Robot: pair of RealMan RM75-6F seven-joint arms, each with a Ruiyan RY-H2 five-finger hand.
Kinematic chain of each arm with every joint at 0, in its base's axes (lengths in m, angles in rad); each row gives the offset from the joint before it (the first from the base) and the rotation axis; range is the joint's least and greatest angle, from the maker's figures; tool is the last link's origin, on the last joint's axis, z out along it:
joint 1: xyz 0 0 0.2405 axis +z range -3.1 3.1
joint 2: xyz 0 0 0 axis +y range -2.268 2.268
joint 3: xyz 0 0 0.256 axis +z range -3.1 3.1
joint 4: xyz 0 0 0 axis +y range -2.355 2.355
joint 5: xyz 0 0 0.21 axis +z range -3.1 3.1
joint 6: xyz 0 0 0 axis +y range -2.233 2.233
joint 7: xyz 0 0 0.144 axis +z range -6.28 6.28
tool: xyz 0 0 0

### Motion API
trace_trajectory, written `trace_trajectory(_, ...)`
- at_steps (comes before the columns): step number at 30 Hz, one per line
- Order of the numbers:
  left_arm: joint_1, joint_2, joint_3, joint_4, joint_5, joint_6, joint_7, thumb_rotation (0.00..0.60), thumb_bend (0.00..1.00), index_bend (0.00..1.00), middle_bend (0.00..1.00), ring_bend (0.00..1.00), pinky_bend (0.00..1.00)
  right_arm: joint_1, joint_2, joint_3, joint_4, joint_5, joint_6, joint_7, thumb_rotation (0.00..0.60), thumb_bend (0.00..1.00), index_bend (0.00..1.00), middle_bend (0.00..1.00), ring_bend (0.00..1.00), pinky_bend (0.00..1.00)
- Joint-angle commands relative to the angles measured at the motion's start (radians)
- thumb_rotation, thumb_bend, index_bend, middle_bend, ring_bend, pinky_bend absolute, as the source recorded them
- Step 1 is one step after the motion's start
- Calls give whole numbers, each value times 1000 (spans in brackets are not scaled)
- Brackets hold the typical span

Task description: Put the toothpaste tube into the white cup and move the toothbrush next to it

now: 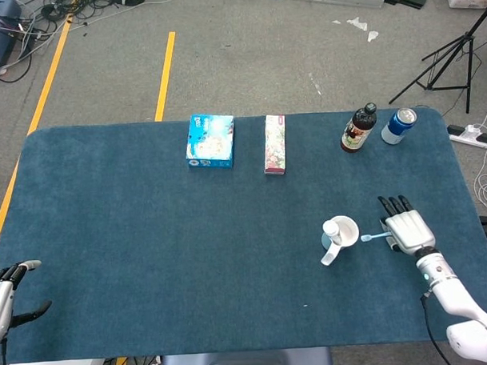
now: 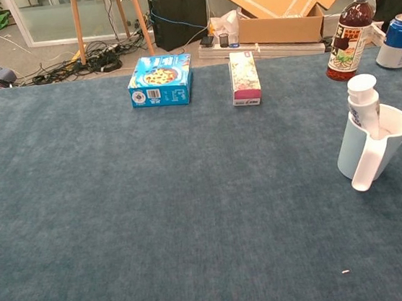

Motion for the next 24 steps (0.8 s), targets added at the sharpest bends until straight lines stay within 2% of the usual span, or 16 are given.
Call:
trace_trajectory(1, 0, 0, 0, 0, 0, -1, 1, 600, 98, 282, 341, 349, 451, -11, 25, 6, -27, -4, 25, 17, 600, 345, 592, 0, 0, 1)
trace_trajectory(24, -4, -4, 1, 2, -8, -10, 11, 600, 98, 282, 341, 349, 451, -68, 241, 78, -313, -80, 270, 222, 600, 345, 592, 0, 0, 1)
